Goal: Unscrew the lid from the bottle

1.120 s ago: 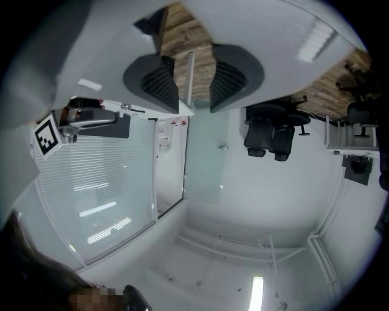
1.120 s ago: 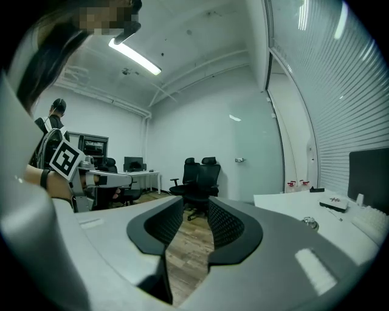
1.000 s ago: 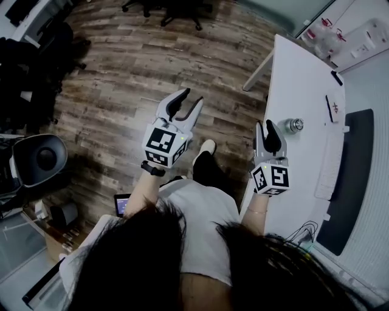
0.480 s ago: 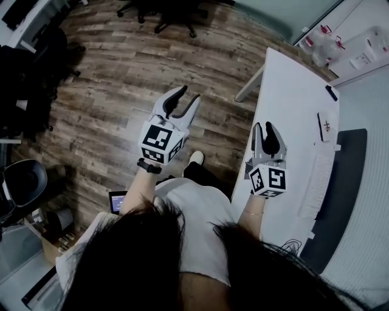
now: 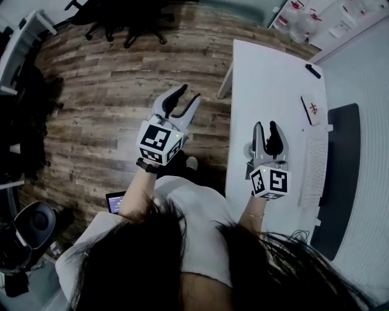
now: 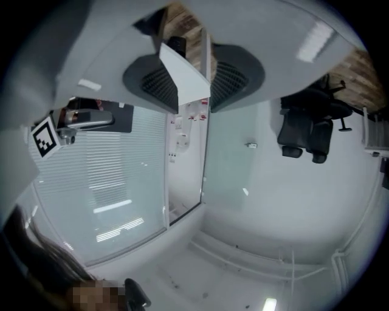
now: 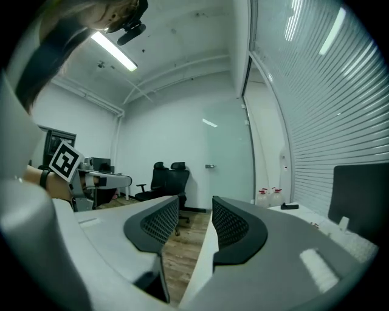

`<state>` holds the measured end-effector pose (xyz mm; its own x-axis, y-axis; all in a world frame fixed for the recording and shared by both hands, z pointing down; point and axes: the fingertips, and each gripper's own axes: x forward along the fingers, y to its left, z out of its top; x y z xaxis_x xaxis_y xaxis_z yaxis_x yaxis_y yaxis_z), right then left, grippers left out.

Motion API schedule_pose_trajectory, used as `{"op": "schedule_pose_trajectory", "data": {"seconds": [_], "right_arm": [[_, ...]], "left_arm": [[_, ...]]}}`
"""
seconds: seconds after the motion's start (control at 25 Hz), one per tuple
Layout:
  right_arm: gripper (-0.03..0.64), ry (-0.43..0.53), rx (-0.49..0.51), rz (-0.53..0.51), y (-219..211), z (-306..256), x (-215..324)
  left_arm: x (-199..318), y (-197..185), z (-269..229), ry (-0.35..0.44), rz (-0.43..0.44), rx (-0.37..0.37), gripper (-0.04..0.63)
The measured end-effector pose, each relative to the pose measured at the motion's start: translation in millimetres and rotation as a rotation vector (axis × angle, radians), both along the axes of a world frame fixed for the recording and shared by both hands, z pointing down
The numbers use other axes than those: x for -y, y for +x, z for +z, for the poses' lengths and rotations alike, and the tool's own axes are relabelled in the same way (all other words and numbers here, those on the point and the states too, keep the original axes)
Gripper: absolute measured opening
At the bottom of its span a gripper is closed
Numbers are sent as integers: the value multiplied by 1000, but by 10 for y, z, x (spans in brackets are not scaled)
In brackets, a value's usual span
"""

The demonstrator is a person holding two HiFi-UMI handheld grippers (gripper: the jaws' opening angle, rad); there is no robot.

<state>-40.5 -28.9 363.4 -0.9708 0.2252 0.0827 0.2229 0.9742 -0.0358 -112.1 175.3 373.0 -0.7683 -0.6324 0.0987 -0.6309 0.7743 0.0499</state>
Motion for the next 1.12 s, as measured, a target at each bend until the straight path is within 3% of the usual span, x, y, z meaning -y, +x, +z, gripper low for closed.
{"op": "schedule_pose_trajectory", "data": {"seconds": [0.16, 0.6, 0.92, 1.12], "right_arm": [[166, 9, -13, 141, 45, 45, 411], [195, -26, -73, 677, 231, 141, 1412], [195, -46, -92, 1101, 800, 221, 1534], [195, -67, -83, 1291, 1124, 258, 1432]], "left_arm": [[603, -234, 74, 12, 161, -6, 187], [2590, -702, 146, 41, 788, -57, 259], [3504, -289, 116, 38, 1252, -62, 262], [3722, 100, 161, 26, 1477, -72, 265]]}}
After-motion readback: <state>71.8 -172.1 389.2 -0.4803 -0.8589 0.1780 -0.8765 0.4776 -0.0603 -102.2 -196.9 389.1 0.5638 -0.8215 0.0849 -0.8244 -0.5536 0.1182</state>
